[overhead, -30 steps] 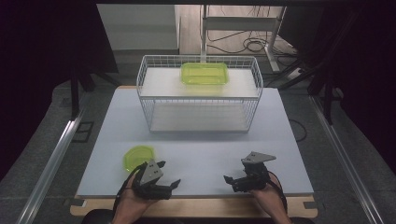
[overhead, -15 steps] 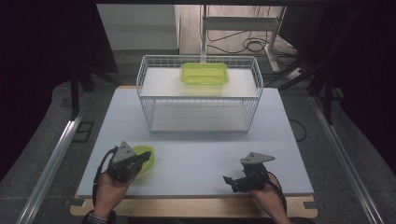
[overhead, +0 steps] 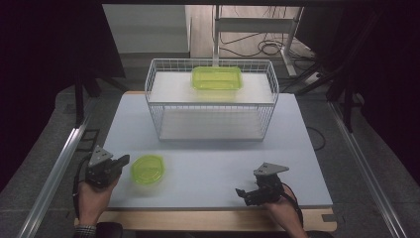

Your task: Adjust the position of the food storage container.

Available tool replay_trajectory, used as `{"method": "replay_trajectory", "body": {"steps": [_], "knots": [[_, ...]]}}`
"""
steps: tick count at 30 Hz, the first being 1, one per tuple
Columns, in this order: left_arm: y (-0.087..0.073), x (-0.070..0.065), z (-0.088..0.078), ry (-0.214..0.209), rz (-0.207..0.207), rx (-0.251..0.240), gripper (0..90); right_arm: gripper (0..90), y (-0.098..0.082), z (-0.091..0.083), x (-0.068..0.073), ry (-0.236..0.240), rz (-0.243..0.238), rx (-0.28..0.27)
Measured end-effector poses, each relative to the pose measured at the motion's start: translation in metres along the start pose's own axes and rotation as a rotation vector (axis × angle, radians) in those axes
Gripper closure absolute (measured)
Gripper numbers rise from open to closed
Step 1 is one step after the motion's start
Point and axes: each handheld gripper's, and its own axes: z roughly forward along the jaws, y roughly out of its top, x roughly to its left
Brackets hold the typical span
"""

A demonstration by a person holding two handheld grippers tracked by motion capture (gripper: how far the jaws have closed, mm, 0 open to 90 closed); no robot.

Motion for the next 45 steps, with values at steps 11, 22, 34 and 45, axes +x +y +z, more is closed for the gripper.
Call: {"method": "replay_trajectory", "body": {"steps": [11,22,34,45], "knots": [[-0.012,0.002,0.018,0.019,-0.007,0.080,90.0,4.8,-0.002,0.004,0.002,0.011,-0.022,0.032],[-0.009,-0.018,0.027,-0.011,0.007,0.104,90.0,4.8,-0.002,0.005,0.003,0.011,-0.022,0.038],[0.004,-0.065,0.045,-0.127,0.071,0.119,90.0,4.8,-0.002,0.006,0.002,0.012,-0.029,0.045],[0.006,-0.084,0.046,-0.165,0.104,0.125,90.0,4.8,-0.003,0.006,0.002,0.010,-0.029,0.046]]}}
